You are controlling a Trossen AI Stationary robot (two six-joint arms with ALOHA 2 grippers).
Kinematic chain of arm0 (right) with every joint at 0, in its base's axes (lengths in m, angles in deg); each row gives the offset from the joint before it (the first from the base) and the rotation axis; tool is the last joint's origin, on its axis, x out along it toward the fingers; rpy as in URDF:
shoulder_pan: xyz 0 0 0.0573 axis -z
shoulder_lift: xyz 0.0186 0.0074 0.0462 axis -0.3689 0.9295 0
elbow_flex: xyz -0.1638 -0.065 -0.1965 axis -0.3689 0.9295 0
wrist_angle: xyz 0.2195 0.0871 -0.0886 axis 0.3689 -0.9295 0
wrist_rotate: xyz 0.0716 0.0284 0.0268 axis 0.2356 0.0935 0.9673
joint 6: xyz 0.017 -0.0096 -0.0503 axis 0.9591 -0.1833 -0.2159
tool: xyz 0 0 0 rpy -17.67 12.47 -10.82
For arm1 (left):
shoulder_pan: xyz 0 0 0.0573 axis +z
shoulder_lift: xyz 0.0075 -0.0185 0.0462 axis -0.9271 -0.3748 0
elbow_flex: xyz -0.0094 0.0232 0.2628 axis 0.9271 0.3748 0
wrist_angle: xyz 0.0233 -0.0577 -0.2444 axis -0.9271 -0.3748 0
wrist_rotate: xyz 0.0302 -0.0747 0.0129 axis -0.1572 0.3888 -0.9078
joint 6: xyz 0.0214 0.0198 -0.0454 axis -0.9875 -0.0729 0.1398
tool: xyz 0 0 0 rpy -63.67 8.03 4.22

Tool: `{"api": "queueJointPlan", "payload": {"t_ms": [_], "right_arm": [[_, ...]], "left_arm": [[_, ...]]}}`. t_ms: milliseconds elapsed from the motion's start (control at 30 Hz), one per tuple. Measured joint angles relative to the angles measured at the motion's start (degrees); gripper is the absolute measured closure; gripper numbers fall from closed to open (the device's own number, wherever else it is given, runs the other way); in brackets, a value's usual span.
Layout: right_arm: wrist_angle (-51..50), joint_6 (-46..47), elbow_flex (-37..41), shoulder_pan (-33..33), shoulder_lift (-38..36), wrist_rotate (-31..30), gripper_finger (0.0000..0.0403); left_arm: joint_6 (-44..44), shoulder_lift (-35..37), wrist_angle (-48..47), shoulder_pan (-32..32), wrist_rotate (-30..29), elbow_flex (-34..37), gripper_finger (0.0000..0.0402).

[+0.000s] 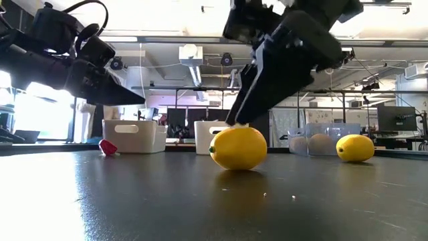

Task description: Sort produce into baskets

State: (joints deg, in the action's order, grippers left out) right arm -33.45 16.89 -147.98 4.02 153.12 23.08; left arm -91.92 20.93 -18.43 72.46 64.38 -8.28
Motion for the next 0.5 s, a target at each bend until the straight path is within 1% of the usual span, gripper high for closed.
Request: {"api": "queueJointPlan", "payload": {"t_ms": [200,300,367,500], "right_arm": [[0.7,-1.9,0.0,0.0,2.9,1.1,0.0104],[1.4,-2.1,0.0,0.0,3.5,1.5,0.0123],[1.6,-2.1,0.0,0.0,3.5,1.1,0.0146],[0.8,-2.0,0.0,0.5,3.5,1.5,0.0216]], "left_arm": [[-0.1,-0.1,0.0,0.0,0.0,0.0,0.0402],[-0.2,-0.1,0.0,0.0,0.0,0.0,0.0402],[-0.3,-0.1,-0.1,0.0,-0.1,0.0,0.0402],[-0.3,-0.1,-0.1,0.0,-0.1,0.0,0.0402]]}}
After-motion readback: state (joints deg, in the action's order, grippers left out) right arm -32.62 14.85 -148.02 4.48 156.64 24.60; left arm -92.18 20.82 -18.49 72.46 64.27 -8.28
